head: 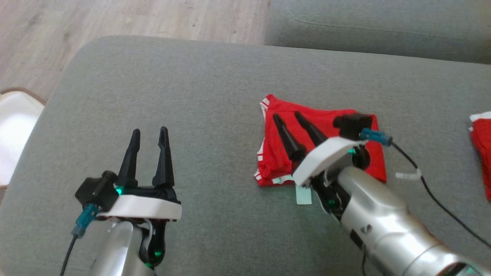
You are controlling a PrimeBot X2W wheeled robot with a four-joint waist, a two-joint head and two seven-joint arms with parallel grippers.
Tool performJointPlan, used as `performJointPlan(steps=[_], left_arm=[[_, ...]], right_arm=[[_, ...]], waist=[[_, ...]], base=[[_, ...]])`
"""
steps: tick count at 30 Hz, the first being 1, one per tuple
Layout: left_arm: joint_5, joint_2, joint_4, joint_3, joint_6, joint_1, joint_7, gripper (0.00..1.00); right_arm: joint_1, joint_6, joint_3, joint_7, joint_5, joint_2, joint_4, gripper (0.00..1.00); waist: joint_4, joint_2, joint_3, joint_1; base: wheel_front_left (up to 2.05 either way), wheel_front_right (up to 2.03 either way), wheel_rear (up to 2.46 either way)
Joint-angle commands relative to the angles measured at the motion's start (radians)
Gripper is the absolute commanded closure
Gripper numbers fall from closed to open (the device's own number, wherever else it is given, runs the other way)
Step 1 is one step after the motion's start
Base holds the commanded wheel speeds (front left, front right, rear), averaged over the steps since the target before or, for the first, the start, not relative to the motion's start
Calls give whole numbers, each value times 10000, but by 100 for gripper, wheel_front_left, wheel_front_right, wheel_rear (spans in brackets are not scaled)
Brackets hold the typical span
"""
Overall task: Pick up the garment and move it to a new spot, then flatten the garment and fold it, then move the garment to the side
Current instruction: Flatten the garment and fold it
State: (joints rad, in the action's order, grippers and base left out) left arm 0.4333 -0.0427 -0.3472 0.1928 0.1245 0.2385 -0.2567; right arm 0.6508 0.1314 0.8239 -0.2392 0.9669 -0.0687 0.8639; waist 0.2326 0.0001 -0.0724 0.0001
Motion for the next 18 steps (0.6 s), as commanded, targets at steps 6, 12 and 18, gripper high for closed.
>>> performJointPlan(steps=[6,12,18], left_arm=[[47,-76,570,-466,41,385,-51,0],[-7,-76,881,-630,16,342,-51,0],[-240,-76,1051,-828,-19,156,-51,0]], right_arm=[[1043,-7,-964,-219,-1148,137,-249,0],[339,-7,-3406,-223,-3864,-1065,-1368,0],[-1469,-7,-5700,-224,-6025,-1354,-2987,0]], waist=[[-710,-1,41,-1],[-1370,-1,89,-1],[-1977,-1,160,-1]], base=[[0,0,0],[0,0,0],[0,0,0]])
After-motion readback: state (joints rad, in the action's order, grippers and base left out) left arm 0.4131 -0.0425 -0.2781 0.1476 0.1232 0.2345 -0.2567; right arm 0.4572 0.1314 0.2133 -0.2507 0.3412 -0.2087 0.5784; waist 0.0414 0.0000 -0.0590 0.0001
